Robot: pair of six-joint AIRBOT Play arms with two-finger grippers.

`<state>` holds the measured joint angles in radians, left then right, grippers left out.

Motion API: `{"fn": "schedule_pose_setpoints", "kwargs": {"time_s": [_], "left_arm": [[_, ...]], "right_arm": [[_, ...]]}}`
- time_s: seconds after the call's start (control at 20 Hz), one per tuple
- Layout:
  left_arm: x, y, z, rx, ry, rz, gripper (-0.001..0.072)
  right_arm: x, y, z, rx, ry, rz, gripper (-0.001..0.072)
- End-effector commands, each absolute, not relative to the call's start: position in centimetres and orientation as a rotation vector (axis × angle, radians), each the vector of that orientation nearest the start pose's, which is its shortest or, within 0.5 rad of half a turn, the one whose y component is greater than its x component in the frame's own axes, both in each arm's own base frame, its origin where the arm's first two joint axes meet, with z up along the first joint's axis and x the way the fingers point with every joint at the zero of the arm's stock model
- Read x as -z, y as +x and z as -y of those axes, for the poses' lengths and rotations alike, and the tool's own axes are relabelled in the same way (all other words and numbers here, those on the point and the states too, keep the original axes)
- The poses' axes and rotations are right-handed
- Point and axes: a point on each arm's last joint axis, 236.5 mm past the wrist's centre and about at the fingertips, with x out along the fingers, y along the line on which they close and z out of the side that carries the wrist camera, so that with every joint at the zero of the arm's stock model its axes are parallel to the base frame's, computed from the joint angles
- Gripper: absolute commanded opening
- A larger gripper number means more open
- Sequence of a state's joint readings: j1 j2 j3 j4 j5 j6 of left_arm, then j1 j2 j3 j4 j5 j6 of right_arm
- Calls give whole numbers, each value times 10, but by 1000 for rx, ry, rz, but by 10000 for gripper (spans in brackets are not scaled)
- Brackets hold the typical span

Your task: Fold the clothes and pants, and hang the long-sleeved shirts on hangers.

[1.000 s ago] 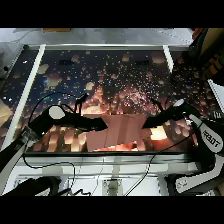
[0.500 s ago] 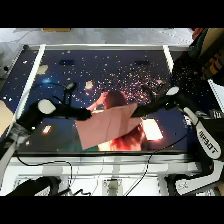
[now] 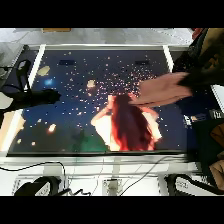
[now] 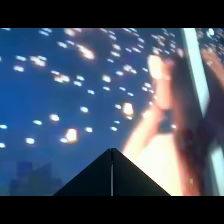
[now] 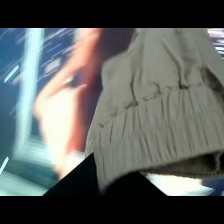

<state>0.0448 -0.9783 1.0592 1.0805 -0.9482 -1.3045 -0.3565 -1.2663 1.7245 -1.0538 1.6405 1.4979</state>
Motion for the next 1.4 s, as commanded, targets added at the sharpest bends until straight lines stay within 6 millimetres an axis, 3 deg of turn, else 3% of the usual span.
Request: {"fn": "schedule_pose_setpoints", "kwargs": {"time_s": [0.0, 0.15, 0.3, 0.5, 0.6, 0.7, 0.75, 0.8, 0.85, 1.0, 1.05, 1.1, 1.15, 1.2, 1.35], "left_arm": [[-135, 389, 61, 288, -205, -784, 5], [-134, 389, 61, 288, -205, -784, 5], [-135, 389, 61, 288, -205, -783, 6], [-135, 389, 61, 288, -205, -783, 6], [-135, 389, 61, 288, -205, -783, 6], [-135, 389, 61, 288, -205, -783, 5], [-135, 389, 61, 288, -205, -783, 5], [-135, 389, 61, 288, -205, -783, 5], [-135, 389, 61, 288, -205, -783, 5], [-135, 389, 61, 288, -205, -783, 5], [-135, 389, 61, 288, -205, -783, 5], [-135, 389, 61, 288, -205, -783, 5], [-135, 389, 61, 288, -205, -783, 6], [-135, 389, 61, 288, -205, -783, 5], [-135, 389, 61, 288, -205, -783, 6]], "right_arm": [[-248, 295, 138, 374, 438, -991, 24], [-262, 212, 207, 749, 466, -965, 25], [-266, 153, 234, 960, 562, -945, 24], [-293, 58, 277, 1374, 572, -810, 24], [-297, 28, 284, 1502, 660, -718, 25], [-295, 12, 289, 1567, 725, -677, 52], [-293, 11, 291, 1587, 776, -637, 170], [-291, 13, 293, 1582, 800, -623, 363], [-289, 16, 295, 1569, 803, -623, 508], [-285, 24, 303, 1542, 808, -622, 526], [-282, 30, 306, 1518, 818, -624, 498], [-277, 44, 308, 1459, 842, -623, 352], [-271, 64, 309, 1370, 874, -620, 147], [-266, 92, 308, 1244, 889, -617, 23], [-267, 180, 282, 862, 878, -609, 23]]}}
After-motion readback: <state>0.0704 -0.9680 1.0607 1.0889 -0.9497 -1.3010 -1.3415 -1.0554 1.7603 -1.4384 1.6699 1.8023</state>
